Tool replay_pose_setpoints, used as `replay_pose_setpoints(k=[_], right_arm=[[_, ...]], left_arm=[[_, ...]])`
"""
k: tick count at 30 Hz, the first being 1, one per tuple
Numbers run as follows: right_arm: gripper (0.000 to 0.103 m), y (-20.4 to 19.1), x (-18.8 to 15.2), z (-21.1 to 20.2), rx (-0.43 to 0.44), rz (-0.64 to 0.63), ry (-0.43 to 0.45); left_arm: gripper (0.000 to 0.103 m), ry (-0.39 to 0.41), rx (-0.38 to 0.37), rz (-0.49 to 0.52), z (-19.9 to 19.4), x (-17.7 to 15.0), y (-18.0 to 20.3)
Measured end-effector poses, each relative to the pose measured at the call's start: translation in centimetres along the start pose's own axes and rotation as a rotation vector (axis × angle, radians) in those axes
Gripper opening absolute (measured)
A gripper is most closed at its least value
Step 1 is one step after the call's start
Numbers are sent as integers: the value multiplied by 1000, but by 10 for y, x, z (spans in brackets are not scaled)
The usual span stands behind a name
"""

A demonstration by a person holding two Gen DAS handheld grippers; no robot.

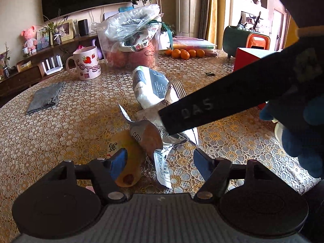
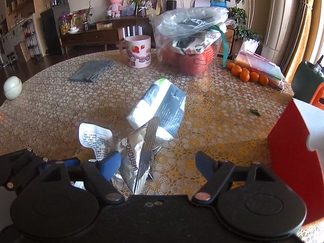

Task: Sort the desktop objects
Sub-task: 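Reach both grippers toward the crumpled silver snack bags, then grasp a silver snack bag with the left gripper while the right gripper grasps another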

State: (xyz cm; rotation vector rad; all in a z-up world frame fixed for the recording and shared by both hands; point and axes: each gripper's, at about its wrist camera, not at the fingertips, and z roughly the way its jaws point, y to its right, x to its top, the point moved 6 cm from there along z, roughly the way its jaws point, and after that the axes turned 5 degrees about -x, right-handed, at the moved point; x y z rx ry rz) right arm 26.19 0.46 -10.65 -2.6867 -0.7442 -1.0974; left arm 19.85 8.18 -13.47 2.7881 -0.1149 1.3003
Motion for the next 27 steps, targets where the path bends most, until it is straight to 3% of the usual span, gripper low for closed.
replay_pose_setpoints(k=[9, 14, 16, 18, 21, 27], right_arm=[[76, -10, 3, 23, 36, 9, -40], [64, -19, 1, 29, 70, 6, -59], [51, -21, 0, 29, 89, 14, -64], [44, -22, -1, 27, 110, 24, -65], [40, -21, -1, 25, 115, 33, -66], [33, -16, -5, 16, 120, 54, -61]], left_arm=[[56, 36, 37, 32, 6, 2, 1], [41, 48, 53, 29, 6, 2, -3], [33, 51, 57, 22, 5, 2, -5], [32, 53, 53, 16, 3, 3, -6], [22, 52, 50, 14, 2, 2, -6], [20, 36, 28, -10, -1, -2, -6]])
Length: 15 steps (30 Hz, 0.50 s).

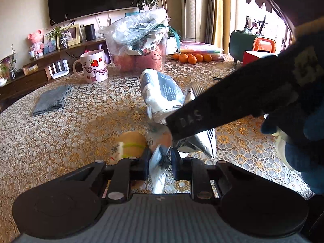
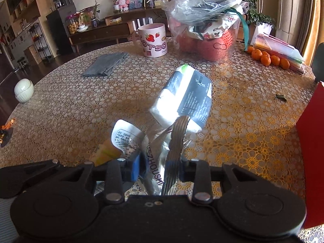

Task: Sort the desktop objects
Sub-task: 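Grasp a silver snack bag with the left gripper while the right gripper grasps another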

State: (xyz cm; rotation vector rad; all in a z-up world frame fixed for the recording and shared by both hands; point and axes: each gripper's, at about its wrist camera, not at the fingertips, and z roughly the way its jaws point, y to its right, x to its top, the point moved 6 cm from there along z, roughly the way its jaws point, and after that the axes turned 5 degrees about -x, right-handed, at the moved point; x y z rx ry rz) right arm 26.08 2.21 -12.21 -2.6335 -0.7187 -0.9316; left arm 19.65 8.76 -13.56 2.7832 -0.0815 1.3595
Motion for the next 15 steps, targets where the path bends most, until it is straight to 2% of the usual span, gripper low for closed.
replay_pose_setpoints(k=[5, 9, 15], right_arm=[[32, 7, -7, -11, 6, 15, 8], [31, 13, -14, -22, -14, 16, 14], [31, 31, -24, -38, -36, 51, 23]], left_arm=[[19, 3, -23, 1, -5, 1, 6], [19, -14, -36, -37, -5, -1, 9], [19, -12, -48, -33, -11, 2, 20]])
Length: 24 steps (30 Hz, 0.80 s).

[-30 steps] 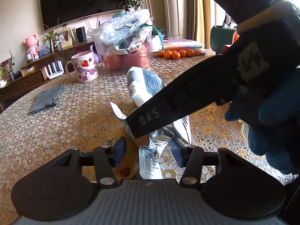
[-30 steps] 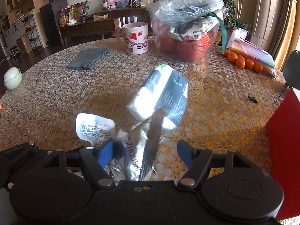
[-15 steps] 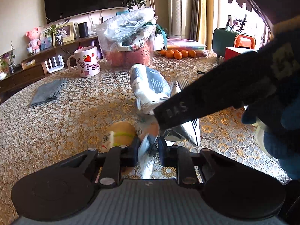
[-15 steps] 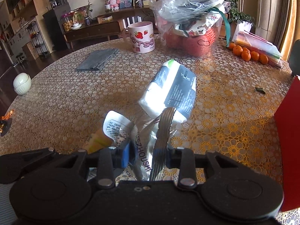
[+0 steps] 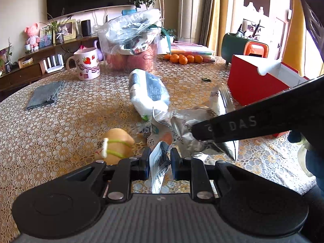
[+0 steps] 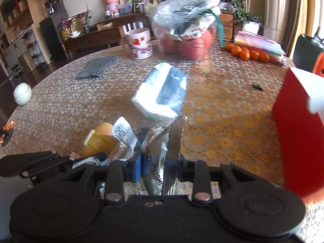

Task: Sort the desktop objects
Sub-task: 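Grasp a silver snack bag with the left gripper while the right gripper grasps another, then carry both silver snack bags with both grippers over the red shoebox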

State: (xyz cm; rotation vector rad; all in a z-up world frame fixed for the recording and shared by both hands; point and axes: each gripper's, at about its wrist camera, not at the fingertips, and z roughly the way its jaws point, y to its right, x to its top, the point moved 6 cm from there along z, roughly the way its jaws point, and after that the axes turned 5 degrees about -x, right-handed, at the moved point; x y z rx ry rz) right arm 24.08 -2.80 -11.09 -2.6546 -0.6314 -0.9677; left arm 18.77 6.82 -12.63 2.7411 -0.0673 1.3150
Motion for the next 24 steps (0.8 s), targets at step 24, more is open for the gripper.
replay_pose_setpoints(k=[24], right_arm=[[31, 59, -27, -84, -14, 89, 84]], left_arm=[[18, 16, -86, 25, -34, 28, 59]])
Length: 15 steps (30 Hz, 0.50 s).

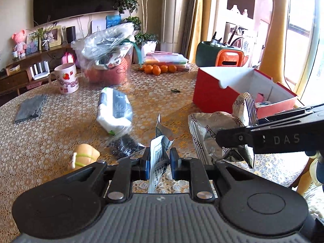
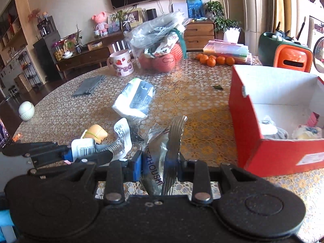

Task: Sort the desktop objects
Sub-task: 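Carry both silver snack bags with both grippers over the red shoebox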

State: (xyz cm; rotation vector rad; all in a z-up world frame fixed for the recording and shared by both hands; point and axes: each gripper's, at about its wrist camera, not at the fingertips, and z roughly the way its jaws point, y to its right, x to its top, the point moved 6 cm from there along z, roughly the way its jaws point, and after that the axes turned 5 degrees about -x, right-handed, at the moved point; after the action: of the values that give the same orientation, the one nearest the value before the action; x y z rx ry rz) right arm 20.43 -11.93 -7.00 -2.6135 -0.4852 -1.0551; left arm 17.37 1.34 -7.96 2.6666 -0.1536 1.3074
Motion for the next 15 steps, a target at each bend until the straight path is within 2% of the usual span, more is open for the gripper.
replay_pose_setpoints(k=[15], right_arm=[[31, 68, -5, -76, -53, 70, 85]], left_arm=[[18, 67, -101, 103, -16, 42, 73]])
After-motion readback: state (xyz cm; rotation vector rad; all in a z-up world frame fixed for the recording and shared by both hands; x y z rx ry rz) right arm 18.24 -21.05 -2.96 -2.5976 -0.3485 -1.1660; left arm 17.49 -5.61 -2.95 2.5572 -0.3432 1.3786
